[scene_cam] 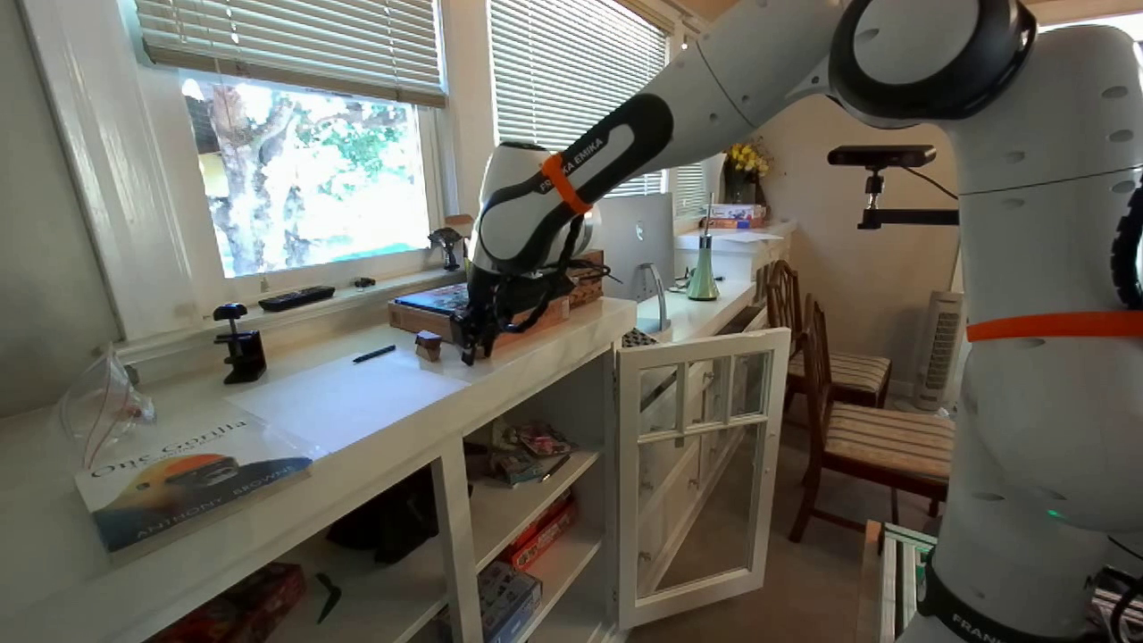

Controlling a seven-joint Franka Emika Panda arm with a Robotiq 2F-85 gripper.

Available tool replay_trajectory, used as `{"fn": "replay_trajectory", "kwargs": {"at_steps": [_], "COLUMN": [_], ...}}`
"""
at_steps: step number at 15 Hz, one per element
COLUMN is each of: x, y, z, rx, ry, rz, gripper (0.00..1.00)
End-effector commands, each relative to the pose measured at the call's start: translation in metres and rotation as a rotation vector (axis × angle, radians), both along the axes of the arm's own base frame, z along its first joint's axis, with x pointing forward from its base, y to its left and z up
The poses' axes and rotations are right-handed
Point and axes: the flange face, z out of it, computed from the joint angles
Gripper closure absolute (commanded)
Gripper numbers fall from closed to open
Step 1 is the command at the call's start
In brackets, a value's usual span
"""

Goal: Put the light brown block on the other blocks

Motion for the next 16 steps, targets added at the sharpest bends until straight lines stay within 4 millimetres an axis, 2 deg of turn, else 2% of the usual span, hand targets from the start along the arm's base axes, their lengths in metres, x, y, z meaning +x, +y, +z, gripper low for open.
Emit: {"fn": "replay_trajectory", "kwargs": {"at_steps": [1, 3, 5, 16], "x": [0.007, 0.007, 0.004, -0.008], "y": [-0.001, 0.000, 0.002, 0.006], "z": [-0.003, -0.001, 0.005, 0.053], "rx": [-0.014, -0.013, -0.007, -0.013], "ry": [-0.012, -0.017, -0.019, -0.101], "rz": [0.008, 0.011, 0.019, 0.049], "gripper": [0.89, 1.00, 0.96, 0.97]}}
